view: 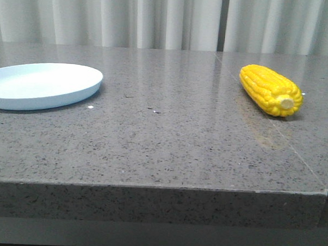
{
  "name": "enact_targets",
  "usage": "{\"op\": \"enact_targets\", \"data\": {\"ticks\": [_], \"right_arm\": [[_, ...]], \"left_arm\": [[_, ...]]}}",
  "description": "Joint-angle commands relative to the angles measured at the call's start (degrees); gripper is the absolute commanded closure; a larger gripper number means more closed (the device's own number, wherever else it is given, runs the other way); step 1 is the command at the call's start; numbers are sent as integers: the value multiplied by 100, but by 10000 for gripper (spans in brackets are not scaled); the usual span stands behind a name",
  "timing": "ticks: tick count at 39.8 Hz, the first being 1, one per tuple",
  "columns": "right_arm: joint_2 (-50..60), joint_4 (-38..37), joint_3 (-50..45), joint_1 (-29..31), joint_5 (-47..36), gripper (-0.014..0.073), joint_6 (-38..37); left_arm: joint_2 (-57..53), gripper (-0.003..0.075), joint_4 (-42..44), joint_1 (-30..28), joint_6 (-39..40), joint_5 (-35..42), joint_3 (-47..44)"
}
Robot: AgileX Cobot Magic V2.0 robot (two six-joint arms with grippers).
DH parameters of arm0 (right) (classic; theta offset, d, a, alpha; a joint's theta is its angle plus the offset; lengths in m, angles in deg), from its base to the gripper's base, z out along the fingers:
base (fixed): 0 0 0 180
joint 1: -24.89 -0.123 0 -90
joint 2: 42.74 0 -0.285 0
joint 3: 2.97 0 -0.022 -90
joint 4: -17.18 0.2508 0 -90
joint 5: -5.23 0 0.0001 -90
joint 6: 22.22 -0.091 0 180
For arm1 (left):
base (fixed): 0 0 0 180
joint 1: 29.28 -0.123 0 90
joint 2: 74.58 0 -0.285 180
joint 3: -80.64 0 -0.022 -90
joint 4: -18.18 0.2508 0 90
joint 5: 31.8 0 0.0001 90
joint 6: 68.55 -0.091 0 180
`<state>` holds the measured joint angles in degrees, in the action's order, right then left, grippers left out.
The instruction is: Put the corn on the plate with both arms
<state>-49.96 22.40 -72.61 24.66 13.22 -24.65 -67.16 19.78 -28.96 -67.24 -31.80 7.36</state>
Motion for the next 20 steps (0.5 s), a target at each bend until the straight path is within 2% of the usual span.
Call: {"op": "enact_targets", "data": {"ticks": [1, 10, 15, 20], "right_arm": [[-11, 16, 715, 23, -105, 656, 50], [-1112, 16, 2021, 23, 857, 656, 50], [-1824, 16, 2309, 23, 868, 656, 50], [-2130, 16, 2397, 23, 850, 656, 50]], "left_arm": [[20, 741, -37, -3, 12, 307, 816], [1104, 741, 87, -3, 12, -1207, 2136], [1769, 741, 87, -3, 12, -1268, 2412], [1968, 741, 87, -3, 12, -1067, 2441]]}}
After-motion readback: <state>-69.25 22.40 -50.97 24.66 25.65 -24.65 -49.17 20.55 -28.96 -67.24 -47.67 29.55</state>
